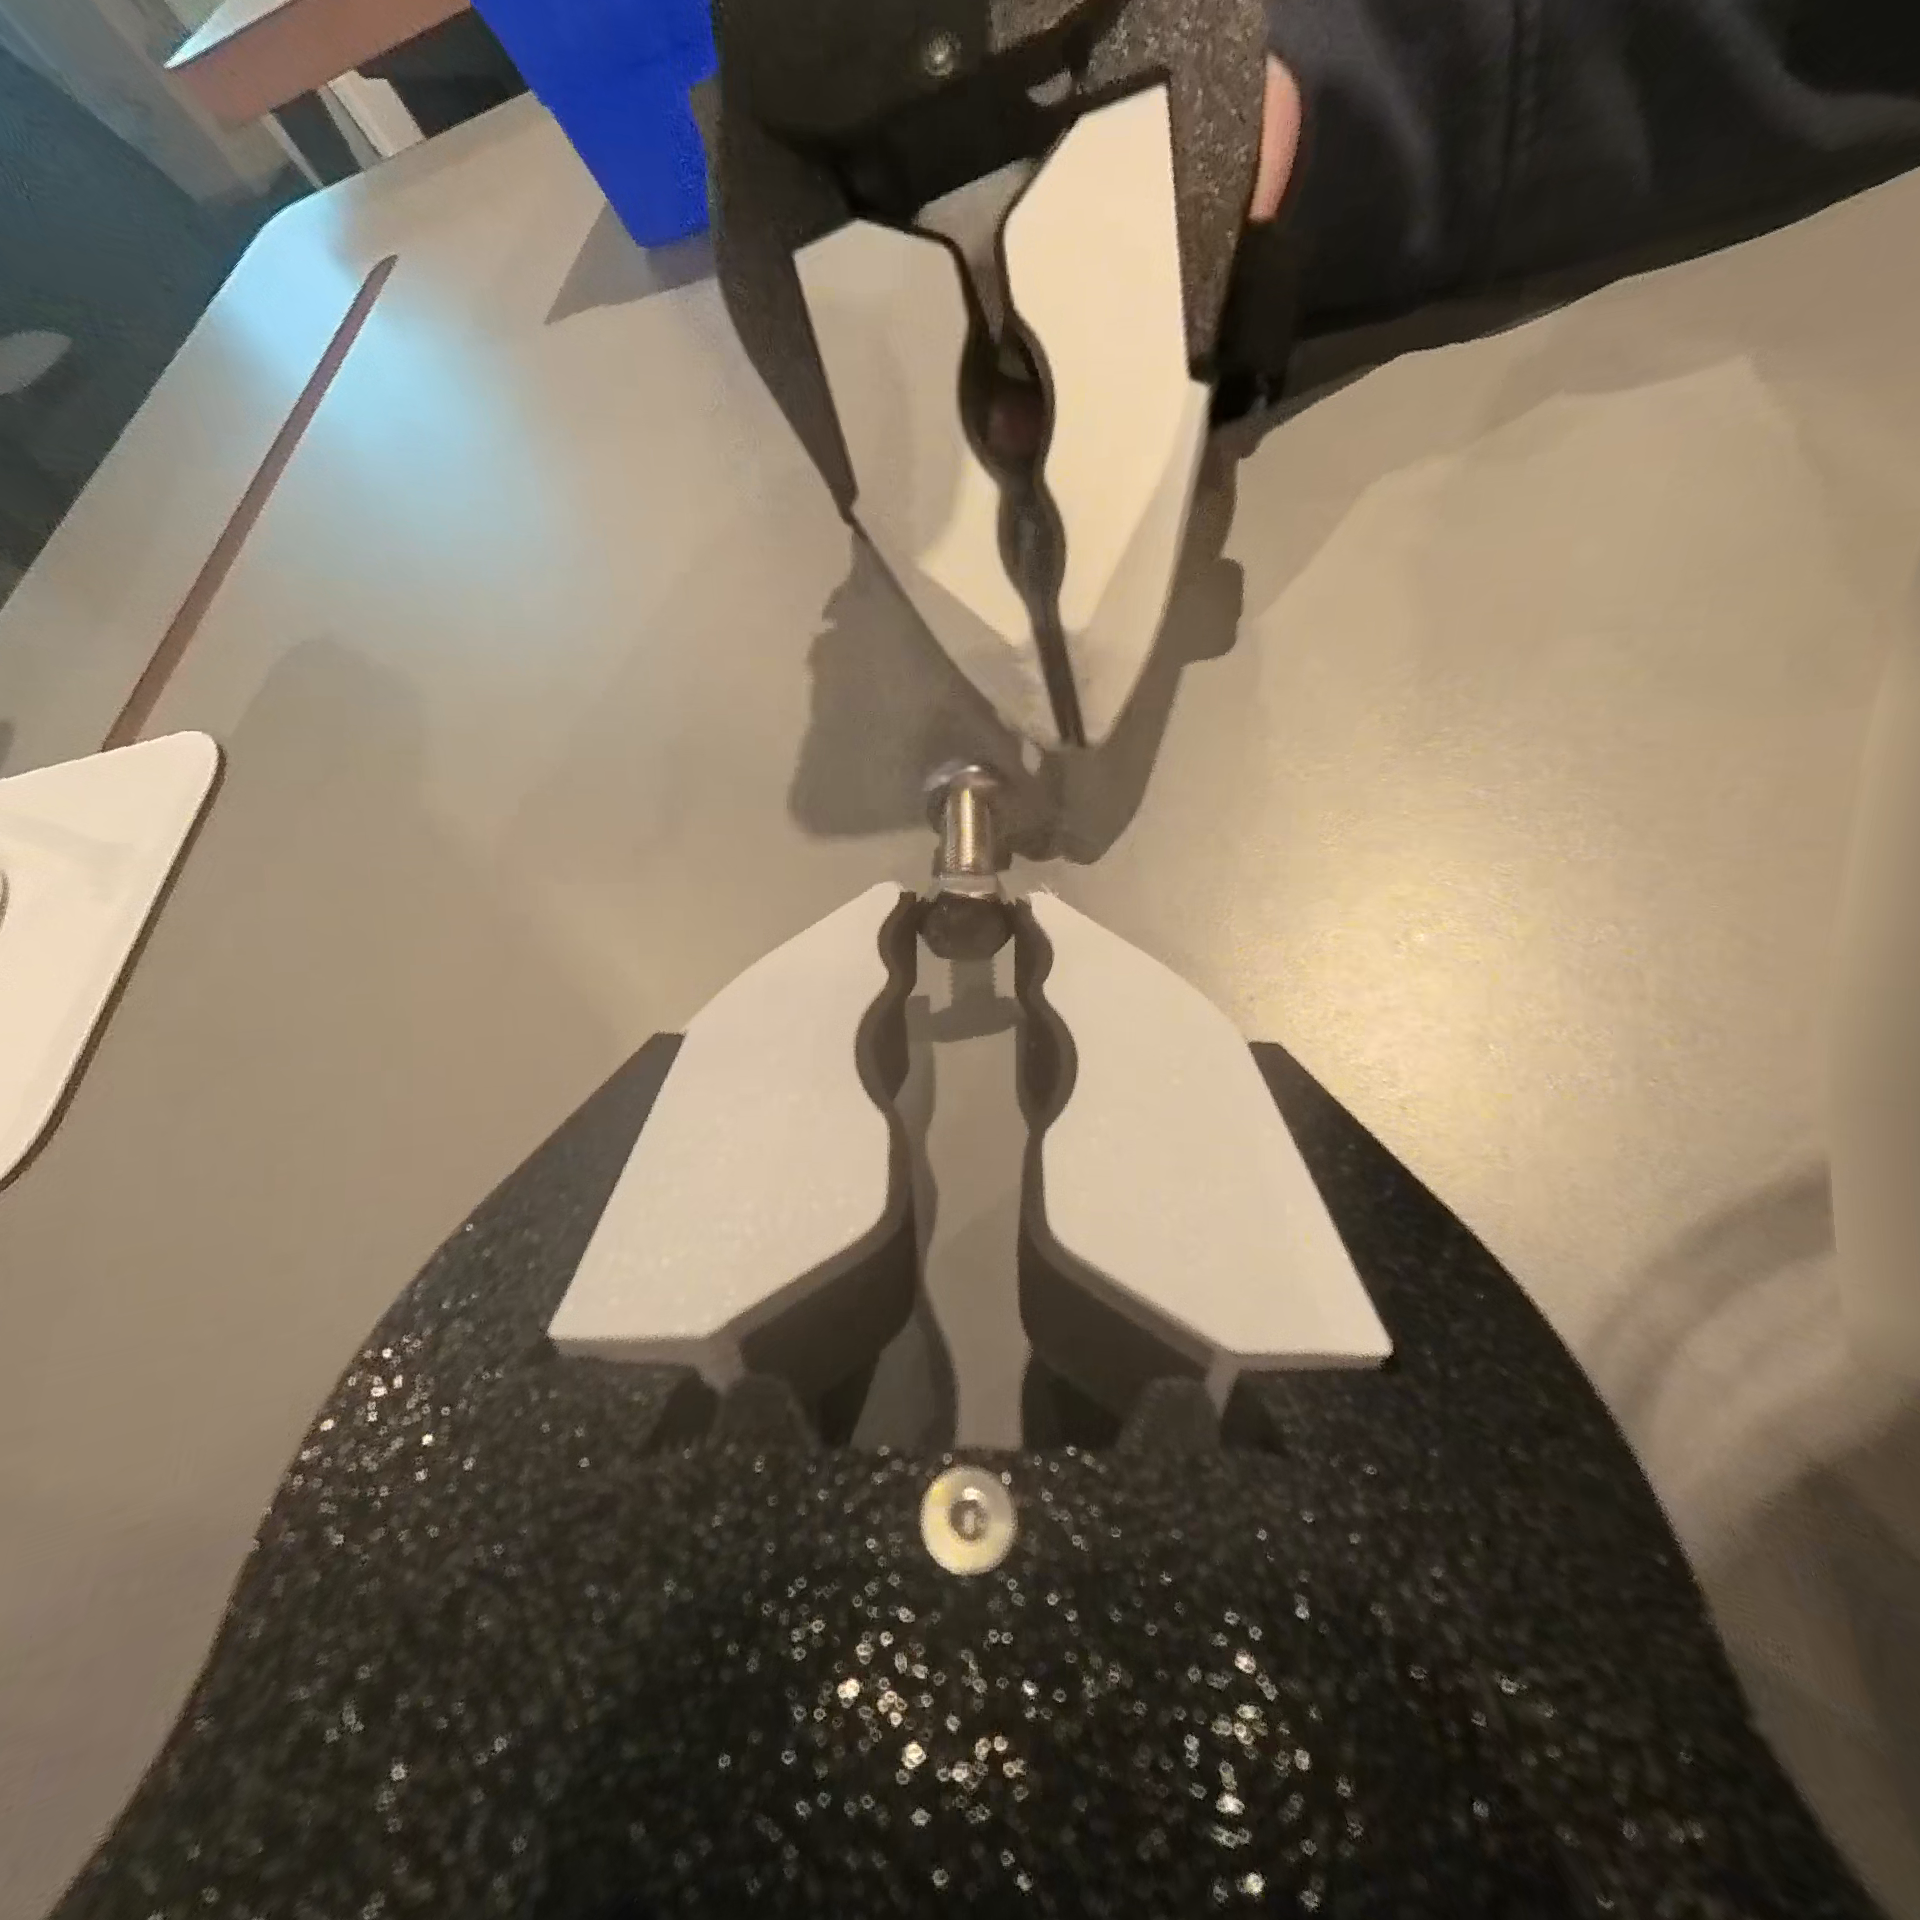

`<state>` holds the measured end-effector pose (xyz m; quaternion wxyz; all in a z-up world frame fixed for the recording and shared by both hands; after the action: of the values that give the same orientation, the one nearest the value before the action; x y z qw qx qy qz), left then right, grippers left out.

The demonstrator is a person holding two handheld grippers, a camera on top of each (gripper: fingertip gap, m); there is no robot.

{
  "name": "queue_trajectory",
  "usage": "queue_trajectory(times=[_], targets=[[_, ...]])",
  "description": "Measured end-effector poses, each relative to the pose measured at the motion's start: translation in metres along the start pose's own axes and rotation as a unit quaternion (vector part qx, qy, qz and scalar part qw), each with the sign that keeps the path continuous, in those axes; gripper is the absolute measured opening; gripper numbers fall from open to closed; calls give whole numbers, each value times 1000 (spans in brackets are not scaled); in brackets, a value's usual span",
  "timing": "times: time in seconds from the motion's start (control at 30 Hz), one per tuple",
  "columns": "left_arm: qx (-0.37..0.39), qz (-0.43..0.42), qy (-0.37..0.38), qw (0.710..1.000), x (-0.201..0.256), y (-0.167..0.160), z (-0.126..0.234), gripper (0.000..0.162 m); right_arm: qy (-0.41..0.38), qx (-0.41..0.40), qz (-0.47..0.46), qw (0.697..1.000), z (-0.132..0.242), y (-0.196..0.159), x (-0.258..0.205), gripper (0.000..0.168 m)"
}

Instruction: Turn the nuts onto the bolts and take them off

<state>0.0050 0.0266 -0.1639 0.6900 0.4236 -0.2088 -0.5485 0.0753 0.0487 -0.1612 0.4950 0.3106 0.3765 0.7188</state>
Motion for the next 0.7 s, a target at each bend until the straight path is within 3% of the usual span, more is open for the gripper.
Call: queue_trajectory(times=[0.1, 0.17, 0.7], targets=[[7, 3, 0, 1000, 0, 1, 1, 17, -41, 8, 4, 999, -1, 2, 8, 29], [9, 5, -2, 1000, 0, 1, 1, 17, -46, 2, 6, 999, -3, 1, 9, 34], [-13, 38, 29, 999, -11, -5, 1, 17, -72, -69, -14, 995, -8, -15, 18, 30]])
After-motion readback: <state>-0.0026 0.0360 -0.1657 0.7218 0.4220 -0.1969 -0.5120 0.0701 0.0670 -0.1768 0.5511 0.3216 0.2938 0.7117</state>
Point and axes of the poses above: each gripper's, where its closed fingertips meet, z back along the fingers, y out of its top, x = y × z across the jaws, the point moved 3 cm from there along z, back along the fingers, and after that the axes turned 12 degrees about -y, right-handed, at the moved point
